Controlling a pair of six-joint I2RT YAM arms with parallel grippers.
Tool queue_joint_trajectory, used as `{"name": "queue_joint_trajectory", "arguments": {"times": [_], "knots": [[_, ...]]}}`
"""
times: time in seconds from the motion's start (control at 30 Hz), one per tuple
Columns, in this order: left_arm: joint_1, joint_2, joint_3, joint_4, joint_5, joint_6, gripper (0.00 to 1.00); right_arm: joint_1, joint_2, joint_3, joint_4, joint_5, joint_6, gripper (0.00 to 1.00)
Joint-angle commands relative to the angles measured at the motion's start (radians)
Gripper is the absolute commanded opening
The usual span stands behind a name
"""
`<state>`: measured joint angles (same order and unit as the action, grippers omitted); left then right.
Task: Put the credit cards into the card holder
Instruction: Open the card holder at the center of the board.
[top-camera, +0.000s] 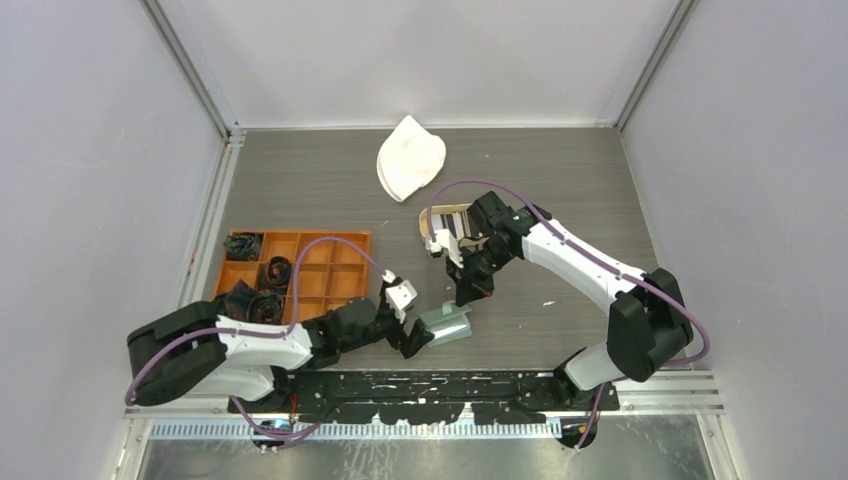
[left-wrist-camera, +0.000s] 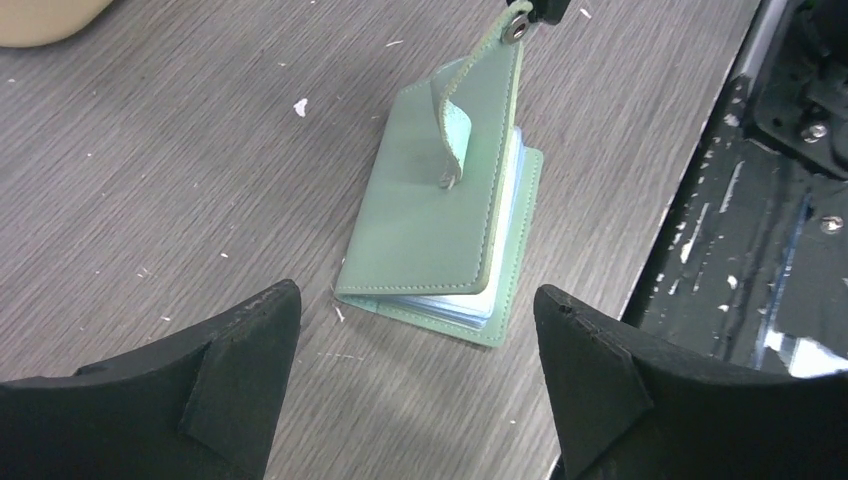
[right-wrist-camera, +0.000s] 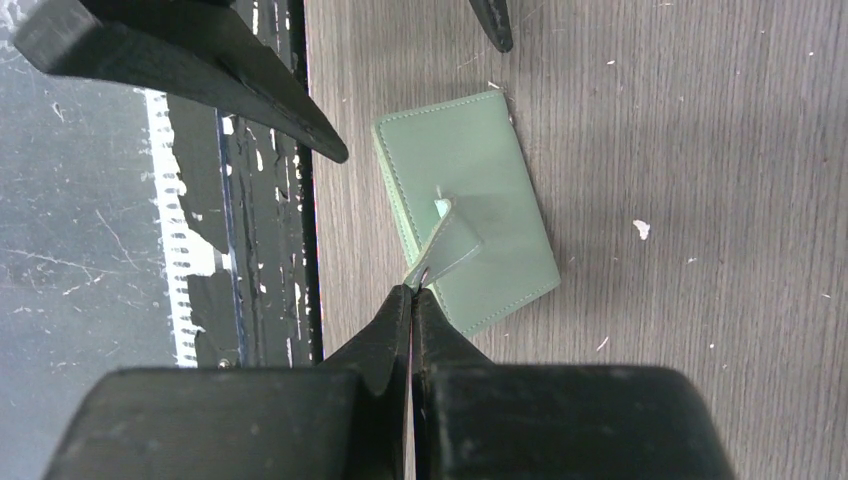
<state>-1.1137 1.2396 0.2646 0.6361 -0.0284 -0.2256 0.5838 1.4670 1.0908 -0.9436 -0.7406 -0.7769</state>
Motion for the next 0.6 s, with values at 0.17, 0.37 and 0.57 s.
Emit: {"name": "queue_joint_trajectory", "arguments": {"times": [0.17,0.37,0.57], "knots": [[-0.047,0.148,0.108,0.13,-0.162,0.073,0.79,-0.005,-0.023,0.037,0.033,-0.003,0.029,0.05],[-0.047,0.165,0.099,0.185,-0.215,0.014,0.0,-0.02,-0.034,0.032,0.074,0.025,0.08,0.15],[0.007,0.09,0.105,0.024,-0.173,-0.223,0.0,-0.07,-0.128,0.012,0.141,0.067,0.135,0.45]]}}
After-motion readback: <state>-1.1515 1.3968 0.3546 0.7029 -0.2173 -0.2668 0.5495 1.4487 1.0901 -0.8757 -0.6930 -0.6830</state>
